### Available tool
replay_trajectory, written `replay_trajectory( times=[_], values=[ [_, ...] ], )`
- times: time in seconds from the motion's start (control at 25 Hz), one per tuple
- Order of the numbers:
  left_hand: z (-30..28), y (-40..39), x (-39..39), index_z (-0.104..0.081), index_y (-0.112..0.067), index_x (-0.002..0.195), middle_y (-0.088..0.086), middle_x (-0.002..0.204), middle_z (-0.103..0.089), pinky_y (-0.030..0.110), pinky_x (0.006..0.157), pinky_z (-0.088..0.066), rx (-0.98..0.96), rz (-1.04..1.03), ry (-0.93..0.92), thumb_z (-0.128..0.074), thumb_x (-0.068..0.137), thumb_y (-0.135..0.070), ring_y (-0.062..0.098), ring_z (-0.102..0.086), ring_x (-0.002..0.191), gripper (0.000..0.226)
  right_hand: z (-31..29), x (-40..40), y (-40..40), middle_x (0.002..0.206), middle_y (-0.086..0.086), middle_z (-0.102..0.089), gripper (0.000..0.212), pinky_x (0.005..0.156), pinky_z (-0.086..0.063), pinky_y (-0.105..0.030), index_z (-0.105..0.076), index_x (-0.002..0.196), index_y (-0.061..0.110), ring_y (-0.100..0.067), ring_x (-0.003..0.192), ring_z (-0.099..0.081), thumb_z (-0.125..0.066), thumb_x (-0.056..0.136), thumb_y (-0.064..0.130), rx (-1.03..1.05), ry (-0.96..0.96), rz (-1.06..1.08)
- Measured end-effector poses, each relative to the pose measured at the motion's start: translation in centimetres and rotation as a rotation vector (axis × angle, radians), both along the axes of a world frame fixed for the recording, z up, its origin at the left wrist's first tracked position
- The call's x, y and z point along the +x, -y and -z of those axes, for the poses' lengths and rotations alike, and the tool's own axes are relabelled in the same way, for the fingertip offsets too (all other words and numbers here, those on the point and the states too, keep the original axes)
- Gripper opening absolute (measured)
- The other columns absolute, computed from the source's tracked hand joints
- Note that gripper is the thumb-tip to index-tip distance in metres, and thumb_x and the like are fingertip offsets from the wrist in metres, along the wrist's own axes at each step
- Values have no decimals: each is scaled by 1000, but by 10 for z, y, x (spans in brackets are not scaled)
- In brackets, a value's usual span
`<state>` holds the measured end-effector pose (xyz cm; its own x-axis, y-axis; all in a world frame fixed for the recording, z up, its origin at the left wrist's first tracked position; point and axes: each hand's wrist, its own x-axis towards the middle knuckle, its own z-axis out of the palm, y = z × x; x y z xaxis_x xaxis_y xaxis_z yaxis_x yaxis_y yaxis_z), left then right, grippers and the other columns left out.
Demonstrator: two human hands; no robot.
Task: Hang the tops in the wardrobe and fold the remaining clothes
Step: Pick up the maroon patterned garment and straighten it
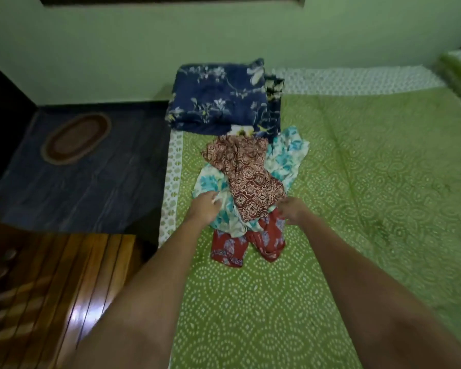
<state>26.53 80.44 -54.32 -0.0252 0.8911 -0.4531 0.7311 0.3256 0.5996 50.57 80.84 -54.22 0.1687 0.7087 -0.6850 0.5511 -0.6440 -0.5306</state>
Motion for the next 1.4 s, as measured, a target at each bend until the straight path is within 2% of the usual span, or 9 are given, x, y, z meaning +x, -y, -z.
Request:
replay_trajectory(
  times=[0.24, 0.4, 0.48, 0.56, 0.72, 0.96, 1.12, 1.24, 1.4],
  values=[
    [162, -7, 18, -16, -17, 152, 2, 160, -10, 39, 117, -23, -136, 339, -271, -48, 98, -27, 27, -18, 144, 64, 137, -9, -25, 107, -12, -62, 34, 54, -39, -15, -57, 120, 2, -12, 71, -52, -60, 92, 21, -55, 34, -12],
    [230, -6, 33, 1, -23, 153, 0, 161, 5, 43, 119, -16, -246, 428, -274, -50, 97, -24, 27, -5, 147, 76, 188, -26, -41, 115, -9, -64, 43, 90, -53, -40, -52, 123, 8, -25, 100, -63, -69, 86, 22, 23, -46, 217],
    [241, -4, 37, -4, -22, 153, 4, 161, -4, 43, 118, -20, -236, 437, -273, -50, 96, -17, 29, -12, 146, 74, 190, -33, -42, 128, -8, -57, 54, 96, -49, -29, -44, 134, 7, -27, 114, -57, -66, 89, 28, 56, 8, 219],
    [233, -6, 34, -16, -24, 151, 14, 148, -38, 44, 107, -39, -173, 342, -239, -53, 93, -15, 33, -42, 130, 70, 181, -40, -38, 130, -4, -55, 56, 70, -50, -10, -36, 143, 8, -23, 102, -62, -60, 93, 22, 117, 65, 185],
    [163, -17, 35, 1, -30, 151, 18, 118, -59, 40, 72, -53, 29, 278, -305, -56, 88, -7, 30, -60, 90, 88, 138, -49, -24, 84, 1, -59, 37, 38, -38, -15, -51, 129, 4, -9, 52, -46, -52, 92, 3, 181, -60, 67],
    [-12, -33, 53, -10, -44, 149, -17, 159, 5, 39, 92, -48, 184, 467, -200, -42, 79, 19, 32, -16, 138, 100, -38, -39, -26, 57, -3, -49, 18, 43, -35, -20, -54, 69, 9, -12, 45, -46, -53, 84, 0, 304, -131, -167],
    [-155, -23, 60, -67, -14, 114, 8, 122, -60, 33, 88, -41, 338, 445, 46, -68, 85, -20, 25, -53, 109, 29, -199, -17, -9, 59, -7, -45, 20, 52, -34, -25, -50, 64, 6, -18, 56, -43, -54, 79, -6, 379, -185, -284],
    [-255, 1, 67, -68, -9, 85, 6, 79, -65, 28, 62, -39, 322, 360, 255, -68, 87, -32, 15, -57, 71, 23, -298, -4, 24, 71, -7, -56, 12, 57, -39, -25, -60, 78, 11, -21, 69, -54, -62, 82, 0, 507, -343, -171],
    [-340, 25, 72, -62, -3, 106, 12, 90, -67, 29, 71, -54, 318, 215, 576, -56, 95, -22, 19, -63, 75, 23, -356, 11, 66, 93, -1, -66, 29, 70, -53, -27, -59, 101, 14, -17, 87, -65, -77, 78, 16, 511, -299, -308]
  ],
)
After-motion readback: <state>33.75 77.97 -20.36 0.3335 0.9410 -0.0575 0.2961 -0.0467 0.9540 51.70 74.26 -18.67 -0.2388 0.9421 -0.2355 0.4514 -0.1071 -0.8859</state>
